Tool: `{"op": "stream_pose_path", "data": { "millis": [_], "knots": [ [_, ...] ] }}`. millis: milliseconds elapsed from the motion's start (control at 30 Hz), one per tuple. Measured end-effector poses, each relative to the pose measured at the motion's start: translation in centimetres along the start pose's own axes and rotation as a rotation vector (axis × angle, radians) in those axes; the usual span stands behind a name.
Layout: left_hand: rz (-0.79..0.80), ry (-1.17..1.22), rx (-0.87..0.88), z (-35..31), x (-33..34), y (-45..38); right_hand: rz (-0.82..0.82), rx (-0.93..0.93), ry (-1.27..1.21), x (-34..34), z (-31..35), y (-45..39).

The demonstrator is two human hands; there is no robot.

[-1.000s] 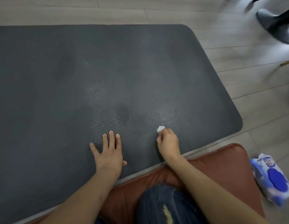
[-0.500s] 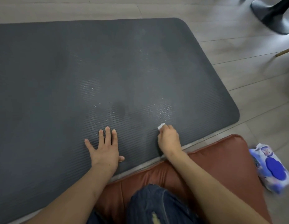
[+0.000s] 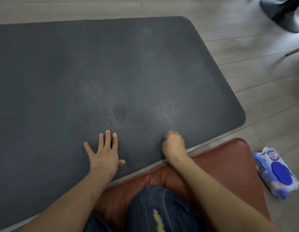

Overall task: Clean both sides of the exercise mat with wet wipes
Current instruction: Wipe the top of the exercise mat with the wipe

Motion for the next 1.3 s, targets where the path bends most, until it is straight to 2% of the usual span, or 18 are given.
{"op": "stream_pose_path", "data": {
  "millis": [100,167,233,333,400,500,600,667,700,767,867,933,1000,1033,1133,1200,1233,1300],
  "knots": [
    [-0.011,-0.006,0.004,0.1,0.0,-0.1,0.129,-0.443,-0.06,1.2,4.7,5.1],
    [-0.018,-0.008,0.006,0.3,0.0,0.0,0.13,-0.557,-0.034,0.6,3.4,4.2],
    [-0.022,-0.018,0.011,0.4,0.1,0.1,0.122,-0.431,0.088,-0.5,0.0,1.1],
    [-0.017,-0.017,0.012,0.4,0.1,0.2,0.072,-0.001,0.169,-1.9,-7.2,-4.0],
    [-0.019,-0.018,0.008,0.3,0.1,0.2,0.059,0.183,0.133,-2.0,-8.6,-4.5],
    [-0.025,-0.017,0.012,0.3,0.2,0.1,0.054,0.078,0.072,-0.9,-3.7,-1.0],
    [-0.038,-0.032,0.014,0.4,0.2,0.2,0.137,-0.25,-0.034,-0.2,1.6,3.7],
    [-0.037,-0.04,0.012,0.3,0.1,0.1,0.196,-0.438,-0.038,-0.5,2.2,4.3],
    [-0.031,-0.039,0.01,0.3,0.0,0.2,0.207,-0.473,-0.013,-0.7,1.3,3.5],
    [-0.029,-0.034,0.008,0.3,0.0,0.2,0.194,-0.378,0.074,-1.6,-1.9,0.6],
    [-0.027,-0.032,0.007,0.3,0.1,0.3,0.131,0.002,0.13,-3.1,-8.6,-4.0],
    [-0.027,-0.029,0.004,0.2,0.1,0.3,0.1,0.132,0.085,-3.1,-9.2,-4.7],
    [-0.024,-0.03,0.004,0.2,0.1,0.2,0.029,0.1,0.029,-2.2,-5.9,-3.5],
    [-0.025,-0.031,0.005,0.2,0.0,0.2,-0.004,0.025,-0.02,-1.4,-3.5,-2.4],
    [-0.032,-0.033,0.002,0.2,-0.1,0.2,0.041,-0.416,-0.109,0.1,2.6,2.0],
    [-0.03,-0.032,-0.002,0.1,-0.1,0.3,0.006,-0.629,-0.066,0.0,2.9,2.0],
    [-0.031,-0.034,-0.002,0.1,-0.1,0.3,-0.034,-0.601,-0.046,-0.3,1.7,0.5],
    [-0.029,-0.032,-0.004,0.1,-0.1,0.4,-0.094,-0.327,-0.003,-1.2,-2.1,-3.7]
  ]
}}
Point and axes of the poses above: each hand's wrist, its own y-axis away from the middle knuckle, its own x-axis out of the palm, z = x × y, the point moved 1 cm from there along -y, towards the middle knuckle, and after that the axes turned 15 degrees about y, right-handed, at the moved point
